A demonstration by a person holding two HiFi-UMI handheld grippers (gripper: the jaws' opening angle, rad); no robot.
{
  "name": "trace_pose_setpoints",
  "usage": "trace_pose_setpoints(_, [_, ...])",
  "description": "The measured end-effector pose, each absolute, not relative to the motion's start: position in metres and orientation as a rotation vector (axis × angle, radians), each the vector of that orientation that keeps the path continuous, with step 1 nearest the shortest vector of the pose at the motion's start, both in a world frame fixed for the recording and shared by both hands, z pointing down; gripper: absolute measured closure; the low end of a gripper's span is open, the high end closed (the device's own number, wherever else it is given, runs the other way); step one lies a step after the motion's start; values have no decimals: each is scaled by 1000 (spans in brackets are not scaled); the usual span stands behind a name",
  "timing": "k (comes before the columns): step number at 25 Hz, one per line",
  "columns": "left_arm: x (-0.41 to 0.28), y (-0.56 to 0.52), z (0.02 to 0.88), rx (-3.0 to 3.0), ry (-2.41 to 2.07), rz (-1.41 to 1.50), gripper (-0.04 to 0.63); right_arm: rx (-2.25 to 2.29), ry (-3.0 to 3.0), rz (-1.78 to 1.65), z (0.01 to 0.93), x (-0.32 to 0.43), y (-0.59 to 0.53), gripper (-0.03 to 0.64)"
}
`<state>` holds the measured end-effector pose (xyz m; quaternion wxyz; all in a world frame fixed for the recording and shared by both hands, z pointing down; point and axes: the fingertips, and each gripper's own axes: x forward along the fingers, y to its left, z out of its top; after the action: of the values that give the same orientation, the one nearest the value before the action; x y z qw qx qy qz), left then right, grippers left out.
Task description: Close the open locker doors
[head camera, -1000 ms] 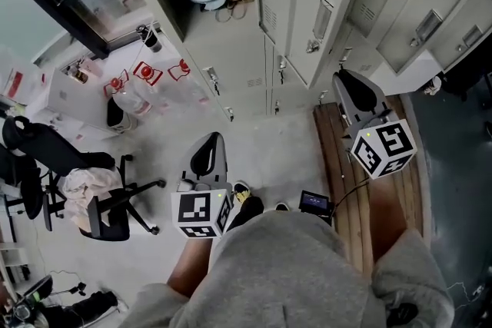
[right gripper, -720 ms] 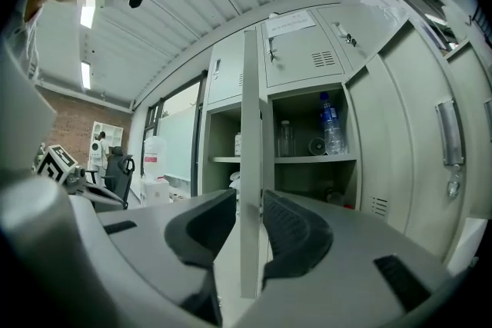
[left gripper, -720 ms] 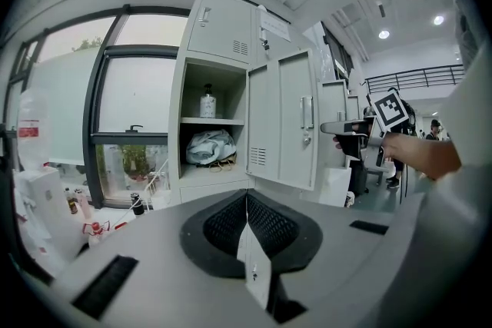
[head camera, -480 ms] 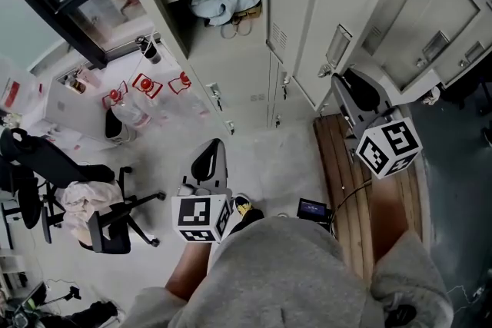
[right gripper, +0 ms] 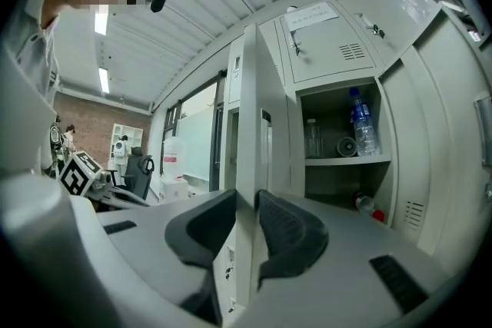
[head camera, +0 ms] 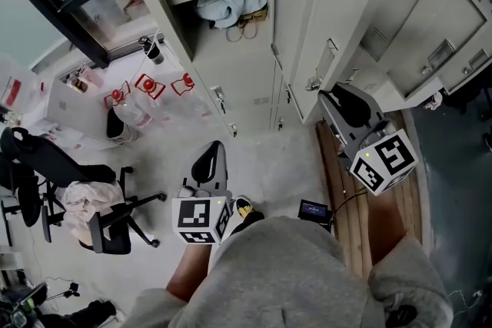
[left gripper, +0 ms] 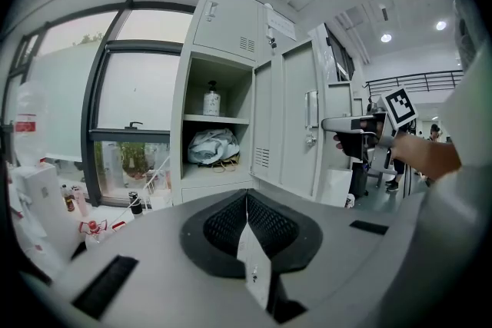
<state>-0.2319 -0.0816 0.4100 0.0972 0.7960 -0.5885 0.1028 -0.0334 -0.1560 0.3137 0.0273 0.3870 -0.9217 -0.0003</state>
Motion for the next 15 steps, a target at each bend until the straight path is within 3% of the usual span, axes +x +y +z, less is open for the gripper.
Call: trace_pose_setpoints(15, [-261,-83,406,2342,-1788,300,584,997,-2880,-19,313,-105,-143,523])
